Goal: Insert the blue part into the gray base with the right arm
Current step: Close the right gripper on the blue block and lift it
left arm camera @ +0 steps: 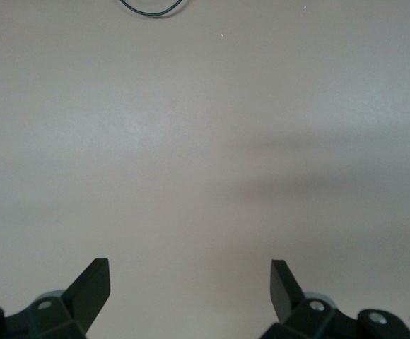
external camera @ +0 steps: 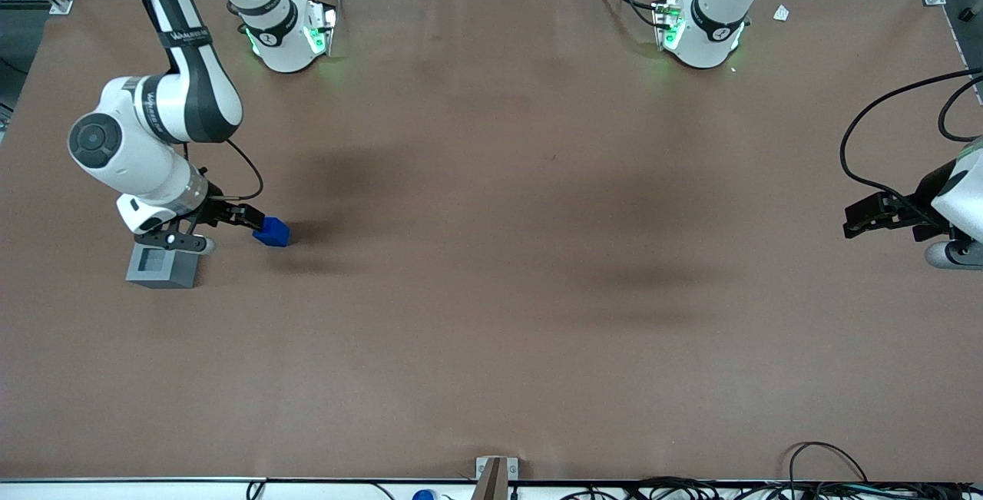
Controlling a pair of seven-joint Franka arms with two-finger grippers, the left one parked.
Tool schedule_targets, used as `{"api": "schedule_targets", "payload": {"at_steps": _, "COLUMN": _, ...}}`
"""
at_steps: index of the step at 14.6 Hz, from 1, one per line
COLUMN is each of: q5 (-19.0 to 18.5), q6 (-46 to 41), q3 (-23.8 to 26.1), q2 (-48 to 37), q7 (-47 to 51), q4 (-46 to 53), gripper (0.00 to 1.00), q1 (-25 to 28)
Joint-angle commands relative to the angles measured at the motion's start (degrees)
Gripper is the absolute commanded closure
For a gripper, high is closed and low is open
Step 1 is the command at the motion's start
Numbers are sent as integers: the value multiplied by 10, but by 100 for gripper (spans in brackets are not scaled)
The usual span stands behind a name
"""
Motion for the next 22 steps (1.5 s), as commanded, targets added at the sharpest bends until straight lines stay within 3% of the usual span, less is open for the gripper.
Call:
{"api": "schedule_targets", "payload": {"at_steps": 1, "q5": 1, "q6": 53, "q3": -1, "q2": 24, "q7": 5, "q4": -22, "gripper": 3, "q1": 14}}
{"api": "schedule_targets", "payload": {"at_steps": 4, "q5": 0, "q6": 90, "q3": 0, "q2": 49, "q7": 5, "q4": -28, "gripper": 5, "q1": 18}}
{"api": "schedule_targets", "payload": {"at_steps": 13, "q5": 1, "q6": 90, "q3": -1, "q2": 81, "q7": 6, "q4": -32, "gripper": 15, "q1": 16}}
{"api": "schedule_targets", "payload": {"at_steps": 18, "q5": 1, "q6": 89, "q3": -1, "q2": 91, "q7": 6, "q4": -32, "gripper": 41, "q1": 13}}
{"api": "schedule_targets", "payload": {"at_steps": 22, "q5": 1, "q6": 87, "q3": -1, "q2": 92, "q7": 7, "q4": -28, "gripper": 84, "q1": 13}}
